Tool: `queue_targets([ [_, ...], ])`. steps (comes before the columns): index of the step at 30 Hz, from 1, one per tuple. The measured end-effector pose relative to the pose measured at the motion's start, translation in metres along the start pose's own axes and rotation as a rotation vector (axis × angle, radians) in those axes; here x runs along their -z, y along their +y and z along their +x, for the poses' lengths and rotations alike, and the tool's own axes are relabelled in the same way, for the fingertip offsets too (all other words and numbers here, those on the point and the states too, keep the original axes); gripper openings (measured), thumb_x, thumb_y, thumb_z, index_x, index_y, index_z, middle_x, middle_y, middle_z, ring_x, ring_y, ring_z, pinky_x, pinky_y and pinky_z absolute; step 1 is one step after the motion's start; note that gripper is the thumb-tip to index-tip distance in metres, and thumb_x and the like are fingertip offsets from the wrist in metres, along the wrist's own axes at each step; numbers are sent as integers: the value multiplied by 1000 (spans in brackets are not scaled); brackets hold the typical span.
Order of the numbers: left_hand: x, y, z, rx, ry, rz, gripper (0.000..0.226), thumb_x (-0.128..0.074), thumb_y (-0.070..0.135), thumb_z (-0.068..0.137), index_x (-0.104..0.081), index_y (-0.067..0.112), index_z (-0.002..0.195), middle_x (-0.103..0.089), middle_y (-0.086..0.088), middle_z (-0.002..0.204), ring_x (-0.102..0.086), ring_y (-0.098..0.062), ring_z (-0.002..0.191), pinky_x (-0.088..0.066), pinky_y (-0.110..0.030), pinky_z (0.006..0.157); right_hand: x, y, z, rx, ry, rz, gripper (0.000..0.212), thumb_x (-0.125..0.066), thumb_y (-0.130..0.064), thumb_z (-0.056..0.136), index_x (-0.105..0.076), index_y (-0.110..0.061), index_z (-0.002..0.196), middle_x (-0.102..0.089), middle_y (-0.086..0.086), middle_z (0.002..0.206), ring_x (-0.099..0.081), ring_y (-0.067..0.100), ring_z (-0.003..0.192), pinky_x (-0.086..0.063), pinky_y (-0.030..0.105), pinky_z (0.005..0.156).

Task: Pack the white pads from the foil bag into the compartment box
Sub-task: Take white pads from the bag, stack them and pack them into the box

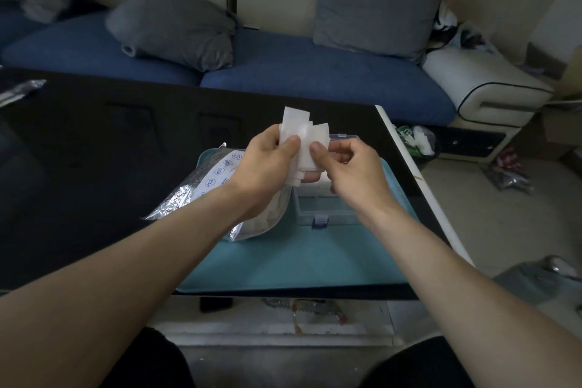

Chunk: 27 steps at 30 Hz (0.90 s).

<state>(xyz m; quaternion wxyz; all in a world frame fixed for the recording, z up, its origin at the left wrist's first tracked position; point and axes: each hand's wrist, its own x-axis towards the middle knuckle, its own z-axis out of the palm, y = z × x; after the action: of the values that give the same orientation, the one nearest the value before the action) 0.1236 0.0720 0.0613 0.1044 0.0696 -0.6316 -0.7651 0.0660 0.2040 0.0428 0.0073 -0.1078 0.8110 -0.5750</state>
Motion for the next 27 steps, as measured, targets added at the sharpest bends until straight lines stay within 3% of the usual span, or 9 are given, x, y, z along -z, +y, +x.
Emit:
queue_targets([
  [4, 2, -2, -1, -24, -4, 71, 18, -46, 6, 103, -55, 6, 119, -69, -14, 109, -74, -22, 83, -61, -33, 65, 6, -2, 0, -76, -28, 99, 29, -77, -38, 86, -68, -12, 95, -64, -6, 77, -60, 8, 69, -49, 21, 56],
  [10, 3, -1, -2, -41, 50, 141, 16, -54, 4, 100, -53, 7, 115, -64, -3, 99, -70, 0, 67, -53, -16, 51, 11, -2, -2, -112, -138, 104, 25, -77, -38, 86, -72, -14, 91, -73, 0, 85, -65, 13, 74, -54, 27, 63],
  [15, 3, -3, 1, -16, 79, 107, 16, -54, 8, 101, -53, 5, 117, -67, -14, 111, -74, -22, 78, -60, -31, 61, 11, -3, 0, -89, -116, 137, 21, -76, -31, 89, -73, -11, 91, -73, 3, 85, -67, 11, 74, -55, 28, 64],
  [19, 5, -2, 1, -14, 96, 107, 9, -49, 9, 103, -54, 11, 110, -69, -15, 107, -75, -29, 78, -62, -35, 67, 12, -4, 3, -123, -82, 214, 17, -70, -26, 94, -71, -10, 91, -71, 0, 81, -68, 10, 70, -53, 28, 60],
  [23, 6, -1, 2, 2, 156, 51, 9, -49, 8, 103, -54, 10, 110, -71, -19, 100, -75, -26, 74, -60, -30, 62, 19, -8, 4, -118, -70, 293, 14, -71, -25, 93, -70, -12, 92, -71, 0, 81, -67, 12, 70, -51, 26, 58],
  [27, 6, 0, 6, 74, 257, 44, 8, -56, 11, 100, -58, 10, 107, -71, -10, 96, -73, -16, 71, -61, -31, 63, 21, -12, -2, -96, -217, 349, 13, -75, -23, 88, -67, -13, 90, -71, -5, 73, -66, 11, 64, -52, 25, 58],
])
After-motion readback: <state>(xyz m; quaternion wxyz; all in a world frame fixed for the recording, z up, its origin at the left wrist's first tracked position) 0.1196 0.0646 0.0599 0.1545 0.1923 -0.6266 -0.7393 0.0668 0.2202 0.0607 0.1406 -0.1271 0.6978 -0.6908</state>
